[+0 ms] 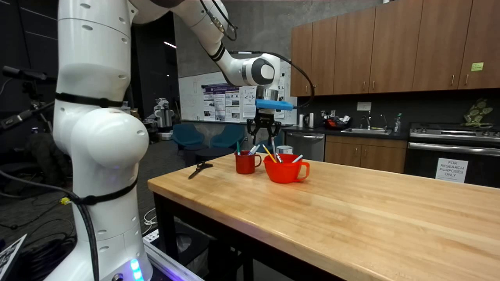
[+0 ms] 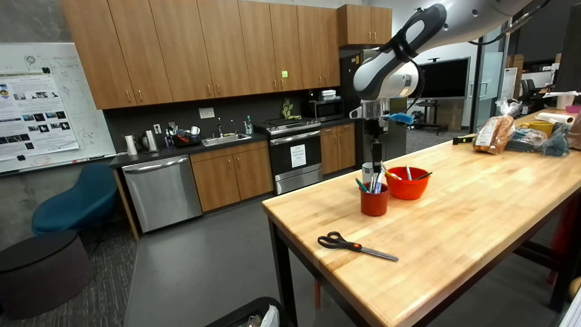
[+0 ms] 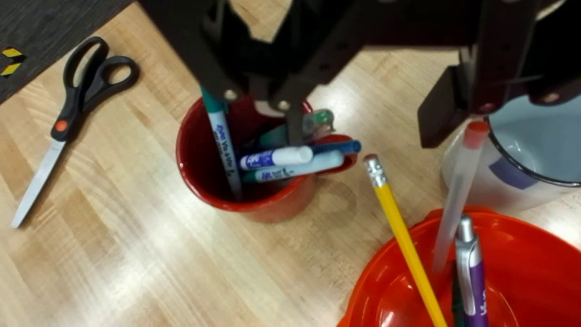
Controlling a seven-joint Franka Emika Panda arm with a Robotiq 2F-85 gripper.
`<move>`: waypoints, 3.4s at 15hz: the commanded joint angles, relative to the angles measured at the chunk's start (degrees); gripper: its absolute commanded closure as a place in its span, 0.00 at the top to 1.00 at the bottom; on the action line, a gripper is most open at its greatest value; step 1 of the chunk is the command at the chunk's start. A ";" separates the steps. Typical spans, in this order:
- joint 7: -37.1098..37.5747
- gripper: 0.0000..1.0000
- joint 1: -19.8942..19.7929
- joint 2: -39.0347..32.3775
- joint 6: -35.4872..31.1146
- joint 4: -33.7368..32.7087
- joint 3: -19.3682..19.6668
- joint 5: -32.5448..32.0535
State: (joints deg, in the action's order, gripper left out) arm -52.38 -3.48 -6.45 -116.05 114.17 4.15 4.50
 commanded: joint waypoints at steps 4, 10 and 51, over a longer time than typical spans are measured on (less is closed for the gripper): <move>-1.35 1.00 -0.90 2.73 1.99 1.90 -0.72 1.40; -1.55 0.94 -0.68 3.17 2.66 3.37 -0.94 1.62; 8.88 0.02 -1.60 24.29 -0.33 10.14 3.93 -16.85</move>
State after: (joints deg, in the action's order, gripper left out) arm -46.37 -4.20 18.34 -115.06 123.49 7.47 -9.50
